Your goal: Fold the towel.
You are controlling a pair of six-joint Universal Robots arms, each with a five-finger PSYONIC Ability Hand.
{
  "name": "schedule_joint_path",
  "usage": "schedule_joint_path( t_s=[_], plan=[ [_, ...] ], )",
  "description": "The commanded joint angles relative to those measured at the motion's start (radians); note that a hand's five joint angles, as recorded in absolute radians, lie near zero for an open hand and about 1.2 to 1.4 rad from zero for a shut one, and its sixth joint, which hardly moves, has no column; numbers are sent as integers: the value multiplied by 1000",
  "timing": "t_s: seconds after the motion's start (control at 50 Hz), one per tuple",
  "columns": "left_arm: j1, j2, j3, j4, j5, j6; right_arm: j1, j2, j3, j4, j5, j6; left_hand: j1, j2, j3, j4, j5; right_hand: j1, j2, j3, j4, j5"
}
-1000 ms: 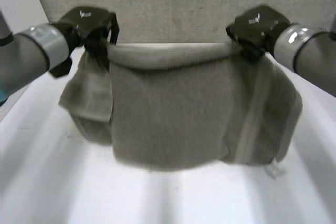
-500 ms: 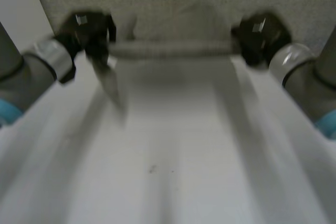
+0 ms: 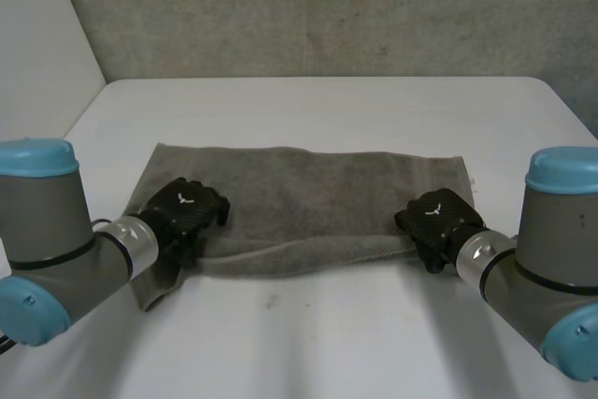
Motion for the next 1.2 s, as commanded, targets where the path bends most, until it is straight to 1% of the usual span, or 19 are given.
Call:
schedule_joint_path(
  t_s=[0.02, 0.24, 0.28, 0.36, 0.48, 0.68, 0.72, 0.76, 0.78, 0.82, 0.84, 0.86, 0.88, 0.92, 0.94, 0.98, 1.02, 1.06, 1.2],
  plan=[
    [-45, 80, -108, 83, -7, -7, 1, -39, 55, -91, 5, 67, -80, -77, -79, -79, -75, 82, 62, 60, 57, 54],
    [-57, 235, -319, 172, -16, -9, -14, -51, 58, -108, 10, 118, -209, -207, -208, -208, -205, 82, 62, 60, 57, 54],
    [-56, 260, -350, 186, -30, -9, -15, -51, 58, -111, 10, 118, -209, -207, -208, -208, -205, 82, 62, 60, 57, 54],
    [-43, 316, -441, 253, -99, -7, -15, -51, 60, -114, 10, 118, -215, -213, -214, -214, -211, 82, 62, 60, 57, 54],
    [-36, 323, -521, 342, -191, -1, -15, -50, 58, -116, 10, 118, -218, -216, -217, -217, -214, 82, 62, 60, 57, 54],
    [-13, 297, -538, 419, -222, 6, -19, -50, 61, -133, 13, 119, -189, -186, -188, -188, -184, 82, 62, 60, 57, 54],
    [-13, 283, -535, 420, -220, 6, -25, -50, 66, -139, 14, 119, -151, -148, -149, -150, -146, 82, 62, 60, 57, 54],
    [-8, 249, -521, 449, -217, 10, -35, -51, 70, -148, 17, 119, 10, 12, 11, 11, 14, 82, 62, 60, 57, 54],
    [-8, 249, -521, 450, -217, 10, -35, -51, 70, -148, 17, 119, 11, 13, 12, 12, 15, 82, 62, 60, 57, 54],
    [2, 218, -498, 491, -225, 11, -37, -51, 70, -160, 31, 125, 189, 192, 190, 190, 193, 82, 62, 60, 57, 54],
    [3, 218, -498, 491, -225, 11, -37, -51, 70, -160, 31, 125, 190, 192, 191, 191, 194, 82, 62, 60, 57, 54],
    [13, 208, -492, 503, -228, 13, -38, -53, 70, -166, 43, 134, 361, 364, 363, 362, 366, 82, 62, 60, 57, 54],
    [13, 208, -492, 503, -228, 13, -38, -53, 70, -166, 43, 134, 363, 366, 364, 364, 368, 82, 62, 60, 57, 54],
    [41, 201, -488, 511, -233, 35, -38, -53, 70, -162, 51, 159, 638, 640, 639, 639, 642, 82, 62, 60, 57, 54],
    [41, 201, -488, 511, -233, 36, -38, -53, 70, -162, 51, 159, 639, 642, 640, 640, 644, 82, 62, 60, 57, 54],
    [65, 208, -489, 511, -225, 86, -34, -53, 75, -156, 46, 191, 843, 846, 845, 844, 848, 82, 62, 60, 57, 54],
    [69, 212, -489, 517, -217, 131, -31, -53, 81, -154, 45, 210, 844, 847, 845, 845, 849, 82, 62, 60, 57, 54],
    [69, 214, -486, 517, -217, 141, -28, -53, 83, -154, 45, 211, 844, 847, 845, 845, 849, 82, 62, 60, 57, 54],
    [75, 221, -468, 508, -213, 141, -25, -53, 90, -146, 46, 216, 844, 847, 845, 845, 849, 48, 27, 26, 23, 20]
  ],
)
